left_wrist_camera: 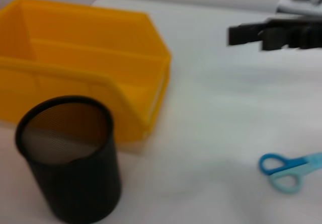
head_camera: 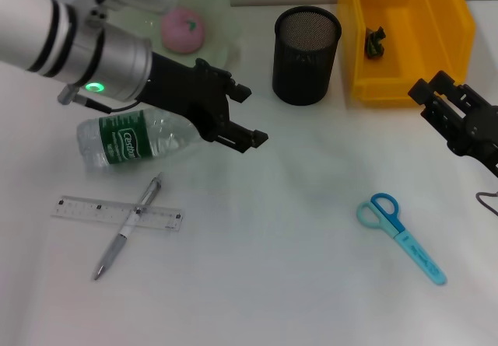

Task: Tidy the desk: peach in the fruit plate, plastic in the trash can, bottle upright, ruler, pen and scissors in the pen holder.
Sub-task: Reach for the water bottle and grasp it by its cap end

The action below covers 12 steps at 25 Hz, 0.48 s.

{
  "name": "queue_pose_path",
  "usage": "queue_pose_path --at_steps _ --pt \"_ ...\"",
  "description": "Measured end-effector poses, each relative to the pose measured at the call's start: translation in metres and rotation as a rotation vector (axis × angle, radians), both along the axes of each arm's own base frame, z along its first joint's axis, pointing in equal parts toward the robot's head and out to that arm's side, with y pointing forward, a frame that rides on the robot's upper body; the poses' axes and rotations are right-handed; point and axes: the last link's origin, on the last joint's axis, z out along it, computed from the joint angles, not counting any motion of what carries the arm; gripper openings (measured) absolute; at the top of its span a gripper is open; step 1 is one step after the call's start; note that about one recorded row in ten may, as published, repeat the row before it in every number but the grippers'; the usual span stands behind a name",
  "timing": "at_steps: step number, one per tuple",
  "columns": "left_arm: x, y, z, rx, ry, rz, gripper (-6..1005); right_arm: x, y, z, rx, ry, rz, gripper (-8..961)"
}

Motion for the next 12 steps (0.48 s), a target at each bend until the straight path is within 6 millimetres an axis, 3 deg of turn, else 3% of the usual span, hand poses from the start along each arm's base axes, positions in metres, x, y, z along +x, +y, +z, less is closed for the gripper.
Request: queue_pose_path --at_steps 12 --pt "0.003 0.017 -0.007 0.13 0.178 0.058 791 -0.002 0.001 -0.002 -0.003 0.002 0.005 544"
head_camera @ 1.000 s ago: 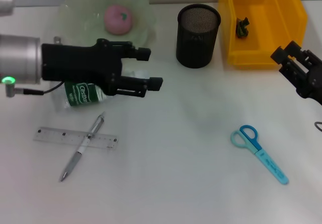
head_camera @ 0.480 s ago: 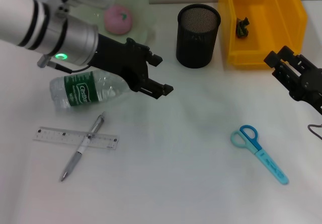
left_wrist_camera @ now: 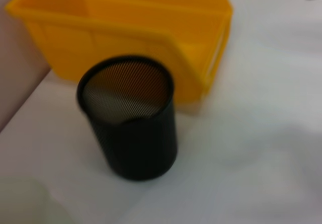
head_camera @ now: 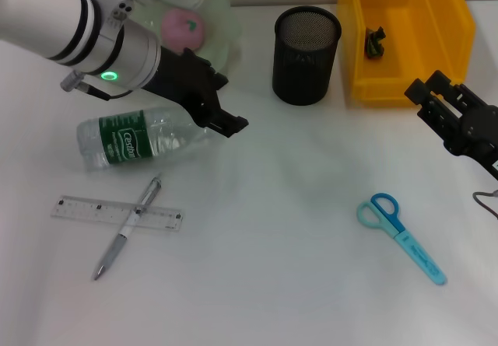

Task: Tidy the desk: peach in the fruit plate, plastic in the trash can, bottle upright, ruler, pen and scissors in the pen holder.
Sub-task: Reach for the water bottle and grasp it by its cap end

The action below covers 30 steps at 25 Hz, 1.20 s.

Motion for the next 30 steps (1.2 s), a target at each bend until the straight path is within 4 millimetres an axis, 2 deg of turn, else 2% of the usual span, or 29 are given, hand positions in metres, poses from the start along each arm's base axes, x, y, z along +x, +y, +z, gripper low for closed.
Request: queue_pose_path --at_steps 6,15,20,30 --pt "-0.002 0.003 -0.001 0.008 0.079 0.027 790 -0.003 0.003 -0.001 -0.002 0.003 0.008 543" --pt "-0.003 0.003 -0.011 -0.005 0.105 0.024 789 -0.004 0.005 -0.002 -0.005 0.0 0.005 544" --pt "-0.005 0.009 -0.017 0.022 0.108 0.03 789 -0.005 0.006 -0.003 -0.006 0.001 0.007 543" --pt "-0.012 0.012 -0.02 0.034 0.135 0.041 788 -0.006 0.008 -0.003 -0.004 0.001 0.007 544"
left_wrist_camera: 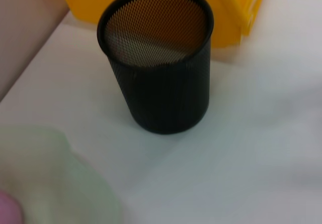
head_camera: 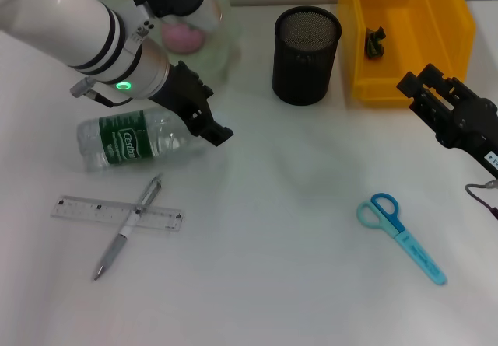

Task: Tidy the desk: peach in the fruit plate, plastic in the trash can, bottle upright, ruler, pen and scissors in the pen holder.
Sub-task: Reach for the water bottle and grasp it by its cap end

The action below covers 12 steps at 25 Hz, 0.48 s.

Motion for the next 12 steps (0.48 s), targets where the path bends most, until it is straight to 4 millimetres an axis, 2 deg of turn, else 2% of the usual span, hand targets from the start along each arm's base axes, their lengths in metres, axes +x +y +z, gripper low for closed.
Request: queue_pose_path --at_steps 12 --pt "-0.0082 0.0023 -0.0002 0.015 0.047 0.0 787 -0.004 0.0045 -0.0021 -0.006 0.003 0.006 543"
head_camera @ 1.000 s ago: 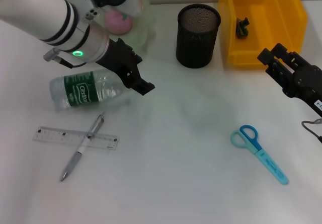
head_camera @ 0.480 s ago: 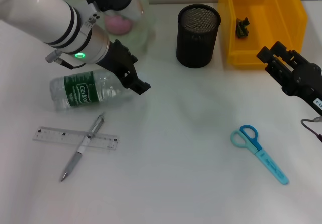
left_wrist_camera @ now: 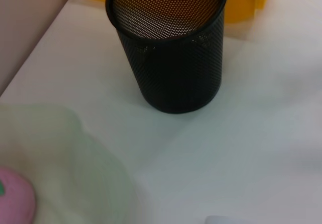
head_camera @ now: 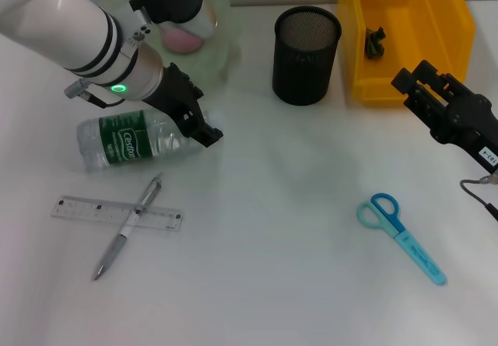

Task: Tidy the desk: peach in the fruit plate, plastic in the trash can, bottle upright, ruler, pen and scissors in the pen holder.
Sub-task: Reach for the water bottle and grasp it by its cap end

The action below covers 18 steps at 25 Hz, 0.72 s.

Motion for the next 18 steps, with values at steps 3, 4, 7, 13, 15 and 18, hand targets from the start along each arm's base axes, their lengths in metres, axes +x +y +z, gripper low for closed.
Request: queue_pose_path --at_steps 3,4,7,13,15,18 --pt "0.0 0.0 -0.002 -0.003 0.006 -0.005 787 0.0 0.0 0.0 0.0 0.004 -0.001 543" --pt "0.0 0.0 -0.004 -0.006 0.013 -0.009 787 -0.001 0.001 0.0 0.001 0.004 0.0 543" --pt "0.0 0.0 -0.005 -0.005 0.016 -0.015 787 -0.001 0.001 0.0 0.004 0.006 -0.002 543" --pt "-0.001 0.0 -0.007 -0.006 0.02 -0.015 786 0.001 0.005 -0.001 0.001 -0.004 -0.022 544" --pt "0.0 -0.001 -0.009 -0.017 0.031 -0.023 786 0.001 0.005 -0.002 0.0 -0.004 -0.024 544" --pt "0.0 -0.001 -0.011 -0.025 0.042 -0.028 786 0.001 0.006 -0.002 0.001 -0.004 -0.026 543"
